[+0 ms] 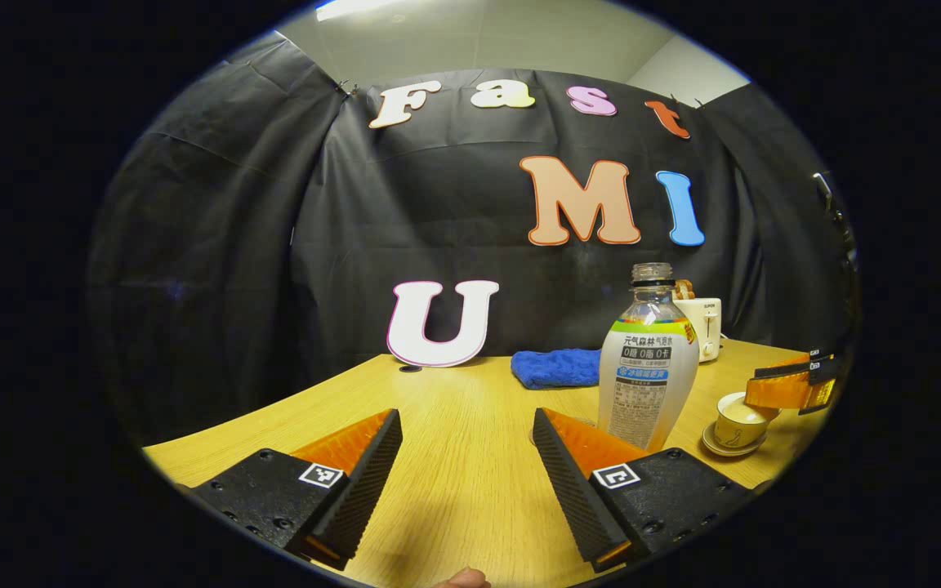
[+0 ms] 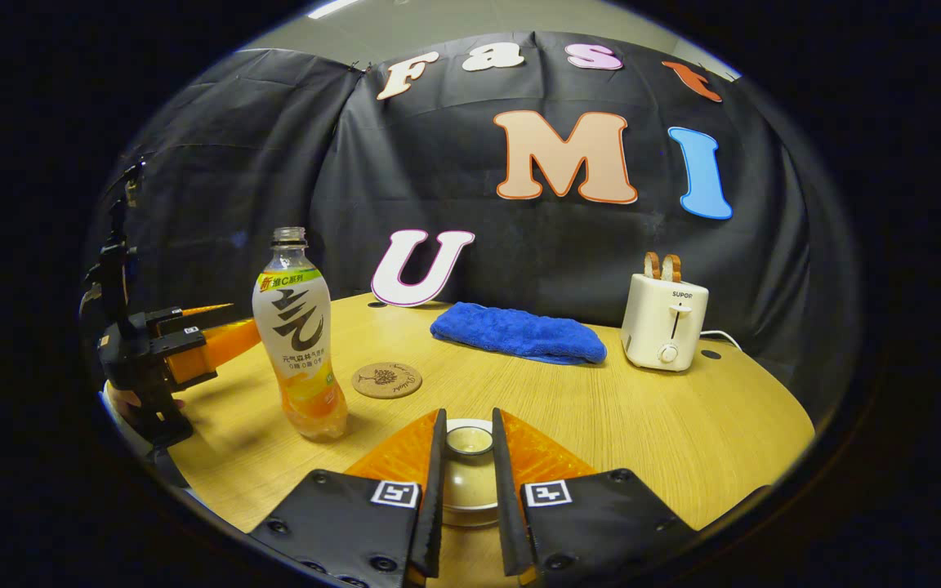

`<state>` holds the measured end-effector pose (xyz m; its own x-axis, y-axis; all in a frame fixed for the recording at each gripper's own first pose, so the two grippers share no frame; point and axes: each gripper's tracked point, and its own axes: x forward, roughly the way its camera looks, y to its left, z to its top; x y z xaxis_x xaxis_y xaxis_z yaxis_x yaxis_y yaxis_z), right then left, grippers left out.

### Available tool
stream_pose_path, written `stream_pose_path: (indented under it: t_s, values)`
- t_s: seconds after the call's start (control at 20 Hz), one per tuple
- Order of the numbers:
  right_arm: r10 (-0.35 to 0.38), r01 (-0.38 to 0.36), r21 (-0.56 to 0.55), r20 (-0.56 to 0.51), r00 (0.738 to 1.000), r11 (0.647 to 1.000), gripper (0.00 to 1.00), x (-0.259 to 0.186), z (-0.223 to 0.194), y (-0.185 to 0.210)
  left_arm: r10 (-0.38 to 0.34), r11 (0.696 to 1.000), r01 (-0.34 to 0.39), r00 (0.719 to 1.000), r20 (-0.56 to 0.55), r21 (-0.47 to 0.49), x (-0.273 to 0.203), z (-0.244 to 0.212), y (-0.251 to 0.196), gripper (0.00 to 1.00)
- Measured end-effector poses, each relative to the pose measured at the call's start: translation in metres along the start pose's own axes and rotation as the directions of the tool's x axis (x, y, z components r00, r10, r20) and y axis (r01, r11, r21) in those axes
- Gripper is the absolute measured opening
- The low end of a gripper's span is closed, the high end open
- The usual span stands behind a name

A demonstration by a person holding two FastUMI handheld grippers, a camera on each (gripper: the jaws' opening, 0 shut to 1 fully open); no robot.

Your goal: Open the teacup lid with one hand, grasp the water bottle and pour water into the teacup with the other hand; after pouring, place the water bottle on the coaster and then close the teacup lid.

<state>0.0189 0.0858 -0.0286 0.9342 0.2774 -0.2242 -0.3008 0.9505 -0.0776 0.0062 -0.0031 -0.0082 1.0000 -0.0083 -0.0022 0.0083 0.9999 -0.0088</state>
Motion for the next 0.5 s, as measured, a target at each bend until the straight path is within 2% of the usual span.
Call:
stream_pose_path:
  t_s: [0.05,0.2,0.45,0.5]
  values:
    - [-0.002,0.002,-0.005,0.006,1.0,1.0,0.27,0.0001,0.0008,0.0003,0.0,1.0,0.0,1.0,0.0,0.0,0.0001,0.0,-0.0004,0.94]
    - [-0.004,0.004,0.006,0.011,1.0,1.0,0.26,-0.0018,-0.0014,0.0008,0.0,1.0,0.0,1.0,-0.001,0.0,-0.0002,-0.0005,-0.0002,0.94]
    - [-0.02,0.019,0.032,0.055,0.998,0.999,0.27,-0.0058,0.0053,-0.0069,0.0,1.0,0.0,1.0,-0.001,0.0,0.0,-0.0004,-0.0006,0.92]
    - [-0.023,0.021,0.039,0.064,0.998,0.999,0.29,-0.0066,0.0056,-0.0084,0.0,1.0,0.0,1.0,0.0,0.0,0.0004,-0.0007,-0.0006,0.94]
